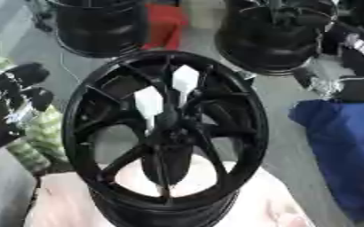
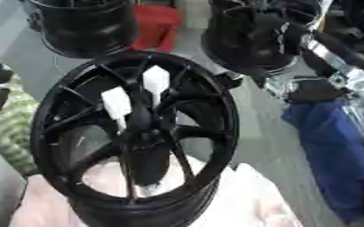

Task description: Pull the pin out of the wheel hub.

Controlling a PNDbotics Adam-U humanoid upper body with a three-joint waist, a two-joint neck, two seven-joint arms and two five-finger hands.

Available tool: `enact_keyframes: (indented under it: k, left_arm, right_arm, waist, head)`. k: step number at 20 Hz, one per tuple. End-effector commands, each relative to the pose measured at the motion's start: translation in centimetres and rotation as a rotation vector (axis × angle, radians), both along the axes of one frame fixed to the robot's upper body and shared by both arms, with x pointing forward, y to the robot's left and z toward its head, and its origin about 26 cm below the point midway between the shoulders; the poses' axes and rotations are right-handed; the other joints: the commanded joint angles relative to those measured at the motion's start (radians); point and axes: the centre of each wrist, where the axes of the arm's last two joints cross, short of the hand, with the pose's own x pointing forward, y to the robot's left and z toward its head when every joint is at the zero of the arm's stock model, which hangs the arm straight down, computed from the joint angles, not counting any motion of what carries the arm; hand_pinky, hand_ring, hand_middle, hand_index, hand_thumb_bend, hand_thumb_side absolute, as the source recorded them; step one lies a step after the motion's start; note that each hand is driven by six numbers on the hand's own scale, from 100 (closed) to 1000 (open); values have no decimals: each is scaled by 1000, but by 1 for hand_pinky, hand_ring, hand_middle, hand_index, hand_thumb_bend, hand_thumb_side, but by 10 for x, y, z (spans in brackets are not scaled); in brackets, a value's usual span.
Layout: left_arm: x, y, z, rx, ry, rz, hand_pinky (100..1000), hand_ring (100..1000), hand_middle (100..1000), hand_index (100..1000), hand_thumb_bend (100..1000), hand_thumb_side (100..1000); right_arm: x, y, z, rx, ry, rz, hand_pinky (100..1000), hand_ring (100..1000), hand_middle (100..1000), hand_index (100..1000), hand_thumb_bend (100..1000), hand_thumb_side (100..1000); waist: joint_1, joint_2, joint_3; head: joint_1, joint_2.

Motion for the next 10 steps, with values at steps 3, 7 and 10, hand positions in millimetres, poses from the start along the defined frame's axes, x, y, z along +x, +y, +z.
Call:
enact_keyframes:
  k: [3, 7, 10]
  left_arm:
    - [0, 0, 11, 37, -29, -16, 907, 918, 803, 900, 454, 525]
    - [0, -1, 12, 40, -32, -23, 905, 927, 801, 900, 452, 526]
    - [0, -2, 13, 43, -33, -30, 905, 932, 812, 900, 447, 527]
  right_arm:
    - [5, -1, 39, -143, -31, 52, 683, 787, 825, 975, 278, 388]
    - [10, 12, 59, -230, -41, 115, 692, 792, 831, 975, 274, 380]
    - [15, 21, 68, -281, -40, 154, 698, 797, 835, 975, 223, 375]
  waist:
    - [-3, -4, 6]
    - [-5, 0, 9]
    - [-7, 4, 12]
  head:
    - [4, -15]
    - [4, -20]
    - [3, -26]
